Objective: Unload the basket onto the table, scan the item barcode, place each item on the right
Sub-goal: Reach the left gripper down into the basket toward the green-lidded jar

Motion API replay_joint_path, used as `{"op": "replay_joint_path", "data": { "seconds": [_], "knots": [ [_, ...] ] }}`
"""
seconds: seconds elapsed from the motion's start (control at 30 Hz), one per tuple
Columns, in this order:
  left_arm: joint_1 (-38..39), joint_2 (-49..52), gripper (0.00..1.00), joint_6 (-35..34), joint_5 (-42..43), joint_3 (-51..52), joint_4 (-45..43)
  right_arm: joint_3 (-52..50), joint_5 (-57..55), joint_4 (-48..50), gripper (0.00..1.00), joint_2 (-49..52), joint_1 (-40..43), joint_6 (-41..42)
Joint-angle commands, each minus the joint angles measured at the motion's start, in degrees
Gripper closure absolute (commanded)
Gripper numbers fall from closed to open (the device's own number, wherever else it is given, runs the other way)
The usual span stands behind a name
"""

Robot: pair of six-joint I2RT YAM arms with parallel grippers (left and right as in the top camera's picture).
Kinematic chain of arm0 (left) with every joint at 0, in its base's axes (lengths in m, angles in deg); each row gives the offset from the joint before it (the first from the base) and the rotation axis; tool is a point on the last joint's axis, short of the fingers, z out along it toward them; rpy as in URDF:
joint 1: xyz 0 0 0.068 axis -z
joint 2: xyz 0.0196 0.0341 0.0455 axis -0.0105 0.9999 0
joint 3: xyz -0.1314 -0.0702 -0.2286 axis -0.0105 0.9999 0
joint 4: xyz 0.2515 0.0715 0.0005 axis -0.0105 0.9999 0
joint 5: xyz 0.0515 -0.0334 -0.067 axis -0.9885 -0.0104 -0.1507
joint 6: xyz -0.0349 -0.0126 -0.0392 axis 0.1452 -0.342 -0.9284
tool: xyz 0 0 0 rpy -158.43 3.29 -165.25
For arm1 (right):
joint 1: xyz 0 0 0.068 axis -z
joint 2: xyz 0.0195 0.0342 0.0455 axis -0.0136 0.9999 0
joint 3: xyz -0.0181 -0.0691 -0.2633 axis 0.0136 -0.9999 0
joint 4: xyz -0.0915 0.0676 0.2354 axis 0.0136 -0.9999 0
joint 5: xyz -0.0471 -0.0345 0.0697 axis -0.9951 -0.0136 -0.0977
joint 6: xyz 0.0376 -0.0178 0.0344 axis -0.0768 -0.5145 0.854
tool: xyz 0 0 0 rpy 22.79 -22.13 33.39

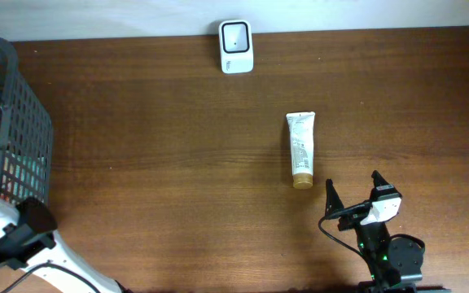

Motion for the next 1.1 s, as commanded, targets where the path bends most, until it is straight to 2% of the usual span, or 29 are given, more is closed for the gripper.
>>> {"op": "replay_joint_path", "data": {
  "seconds": [0.0, 0.13, 0.27, 0.57, 0.9, 1.07],
  "knots": [
    [-4.4, 4.9, 0.01, 2.7, -0.8, -0.6, 2.7, -0.5, -0.3, 0.0, 0.02, -0.3, -0.4, 0.2],
    [-6.7, 8.9, 0.00, 6.3, 2.4, -0.6, 3.7, -0.5, -0.3, 0.0, 0.02, -0.3, -0.4, 0.2],
    [-6.7, 11.9, 0.00, 6.4, 2.4, -0.6, 3.7, -0.5, -0.3, 0.0, 0.02, -0.3, -0.4, 0.2],
    [-6.9, 12.9, 0.07, 6.3, 3.7, -0.4, 5.1, -0.5, -0.3, 0.0, 0.02, -0.3, -0.4, 0.2],
    [-6.9, 6.4, 0.05, 6.3, 7.4, 0.2, 5.1, -0.5, -0.3, 0.0, 0.02, -0.3, -0.4, 0.2],
    [-7.0, -2.1, 0.04, 5.4, 7.1, 10.3, 5.1, -0.5, -0.3, 0.0, 0.02, -0.3, -0.4, 0.2]
  ]
}}
